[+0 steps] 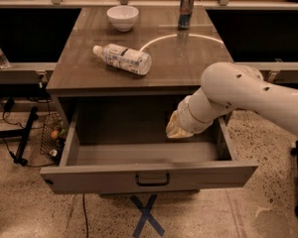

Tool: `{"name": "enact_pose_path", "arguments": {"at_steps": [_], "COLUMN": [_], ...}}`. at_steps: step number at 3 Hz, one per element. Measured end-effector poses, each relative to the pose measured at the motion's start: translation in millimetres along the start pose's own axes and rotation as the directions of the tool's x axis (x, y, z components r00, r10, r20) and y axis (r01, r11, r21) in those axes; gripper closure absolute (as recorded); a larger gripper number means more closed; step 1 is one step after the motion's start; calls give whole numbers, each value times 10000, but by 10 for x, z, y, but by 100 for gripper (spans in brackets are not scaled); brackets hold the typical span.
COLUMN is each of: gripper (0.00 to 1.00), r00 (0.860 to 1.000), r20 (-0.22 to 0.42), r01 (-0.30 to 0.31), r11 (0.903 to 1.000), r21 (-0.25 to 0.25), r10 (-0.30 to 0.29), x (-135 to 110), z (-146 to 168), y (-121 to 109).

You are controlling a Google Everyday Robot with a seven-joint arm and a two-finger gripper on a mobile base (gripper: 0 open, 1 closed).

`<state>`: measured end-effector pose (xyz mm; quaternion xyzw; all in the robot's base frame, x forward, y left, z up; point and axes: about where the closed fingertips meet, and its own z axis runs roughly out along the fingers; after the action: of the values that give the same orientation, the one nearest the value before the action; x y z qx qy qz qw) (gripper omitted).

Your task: Open top drawer

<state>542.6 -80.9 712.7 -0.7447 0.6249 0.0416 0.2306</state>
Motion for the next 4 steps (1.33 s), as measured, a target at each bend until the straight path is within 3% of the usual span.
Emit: {"name": "enact_pose_path", "arguments": {"at_steps": [1,2,4], "gripper": [100,100,100], "r00": [9990,9946,9849], "r20": [-264,-598,-991], "r01": [-356,-864,-1491], "r11": [9993,9959,9864], "r21": [-69,-278,-685], "r10": [354,846,1420], "x": [221,499,746], "z": [228,287,151], "y": [31,217,674]}}
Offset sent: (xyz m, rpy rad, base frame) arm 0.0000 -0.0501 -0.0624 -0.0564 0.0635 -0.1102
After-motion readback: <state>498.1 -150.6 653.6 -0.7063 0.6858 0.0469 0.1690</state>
